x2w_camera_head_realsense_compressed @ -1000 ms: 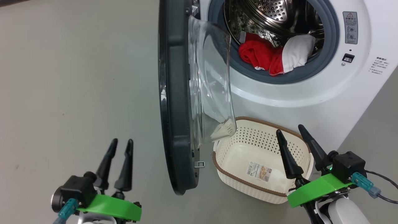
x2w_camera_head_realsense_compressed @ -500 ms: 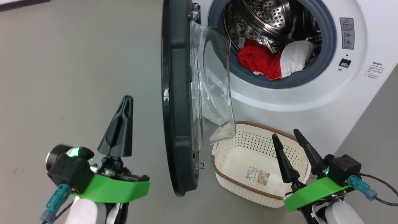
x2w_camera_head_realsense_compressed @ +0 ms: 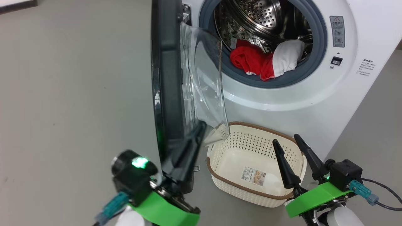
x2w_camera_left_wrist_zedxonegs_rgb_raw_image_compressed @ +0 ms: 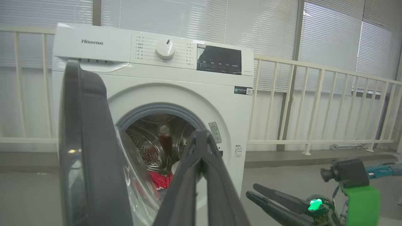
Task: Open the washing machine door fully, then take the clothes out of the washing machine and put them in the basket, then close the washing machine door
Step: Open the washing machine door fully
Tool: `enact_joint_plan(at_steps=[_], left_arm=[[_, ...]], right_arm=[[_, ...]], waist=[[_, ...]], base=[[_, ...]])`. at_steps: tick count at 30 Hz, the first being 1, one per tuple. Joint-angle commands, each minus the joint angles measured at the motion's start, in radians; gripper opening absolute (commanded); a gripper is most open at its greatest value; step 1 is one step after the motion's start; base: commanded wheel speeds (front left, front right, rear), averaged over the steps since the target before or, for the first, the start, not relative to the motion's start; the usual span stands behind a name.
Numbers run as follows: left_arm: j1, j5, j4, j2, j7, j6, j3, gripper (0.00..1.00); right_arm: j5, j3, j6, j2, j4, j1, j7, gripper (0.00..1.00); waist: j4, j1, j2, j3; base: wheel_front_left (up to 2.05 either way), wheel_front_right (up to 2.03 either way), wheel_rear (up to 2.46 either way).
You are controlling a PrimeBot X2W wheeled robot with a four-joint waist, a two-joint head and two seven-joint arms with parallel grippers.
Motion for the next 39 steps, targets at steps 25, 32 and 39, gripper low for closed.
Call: enact_joint_plan(at_steps=[25, 32, 39], left_arm=[[-0.052, -0.148, 0.277, 0.073, 0.025, 0.044, 0.000, 0.00], [-0.043, -0.158, 0.292, 0.099, 0.017, 0.079, 0.046, 0.00], [-0.035, -0.150, 0.302, 0.130, 0.005, 0.126, 0.103, 0.00]], right_arm=[[0.017, 0.014, 0.007, 0.003, -0.017, -0.033, -0.006, 1.00], [0.018, 0.014, 0.007, 0.003, -0.011, -0.029, -0.006, 1.00], [0.012, 0.015, 0.007, 0.003, -0.010, -0.028, -0.006, 1.00]], waist=[[-0.001, 0.0000, -0.0001, 0.044], [0.024, 0.0000, -0.0001, 0.048], [0.032, 0.0000, -0.0001, 0.052]], base=[[0.00, 0.00, 0.00], [0.00, 0.00, 0.00], [0.00, 0.00, 0.00]])
